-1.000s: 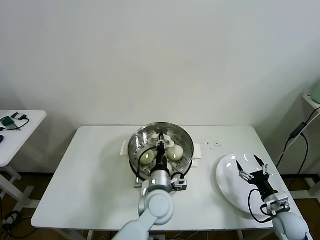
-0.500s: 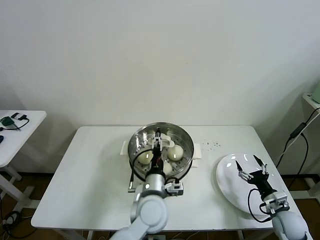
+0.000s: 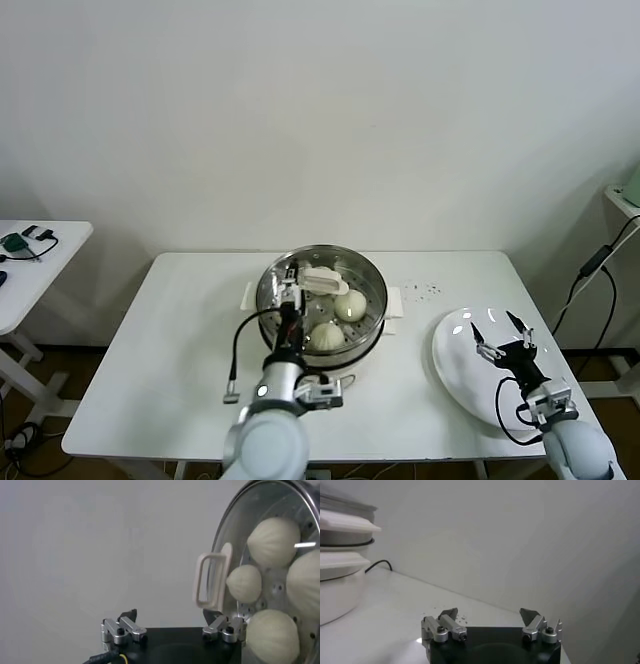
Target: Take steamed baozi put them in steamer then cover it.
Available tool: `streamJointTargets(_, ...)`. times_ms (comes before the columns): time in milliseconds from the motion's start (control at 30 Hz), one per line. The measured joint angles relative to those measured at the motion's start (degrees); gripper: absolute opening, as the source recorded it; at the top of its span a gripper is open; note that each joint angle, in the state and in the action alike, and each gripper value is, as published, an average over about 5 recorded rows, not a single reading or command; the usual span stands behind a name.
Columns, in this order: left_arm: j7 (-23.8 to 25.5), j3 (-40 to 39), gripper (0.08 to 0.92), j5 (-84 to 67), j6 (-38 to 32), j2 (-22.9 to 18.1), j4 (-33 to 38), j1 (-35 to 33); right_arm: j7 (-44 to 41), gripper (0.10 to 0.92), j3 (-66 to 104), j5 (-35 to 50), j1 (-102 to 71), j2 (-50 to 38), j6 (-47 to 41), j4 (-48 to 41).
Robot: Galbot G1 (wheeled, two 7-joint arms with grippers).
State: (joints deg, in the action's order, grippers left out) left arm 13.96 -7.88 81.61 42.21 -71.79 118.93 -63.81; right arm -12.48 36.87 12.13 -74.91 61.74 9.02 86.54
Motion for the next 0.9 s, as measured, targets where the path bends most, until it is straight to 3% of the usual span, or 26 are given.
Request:
streamJointTargets(267, -9.2, 7.2, 0.823, -12.0, 0.0, 2.3, 4.0, -7.0, 0.0, 0.823, -0.2, 0.2, -0.2, 0.2, -0.3, 0.5)
streamJointTargets(533, -19.8, 18.6, 0.823, -29.7, -1.2, 0.6, 5.0, -15.1, -0.3, 0.823, -0.3, 0.4, -0.5, 0.6, -0.2, 0.9)
streamJointTargets(667, -23.0, 24.7, 0.823, -39.2, -6.7, -1.6, 5.0, -19.1, -0.5, 0.823, 0.0, 0.7, -0.9, 0.8, 0.1, 1.1)
streamJointTargets(900, -25.7, 33.6, 0.823, -55.9, -23.4, -5.3, 2.7, -24.5, -1.1, 0.823, -0.1, 1.4, -1.8, 1.0, 0.8, 1.7)
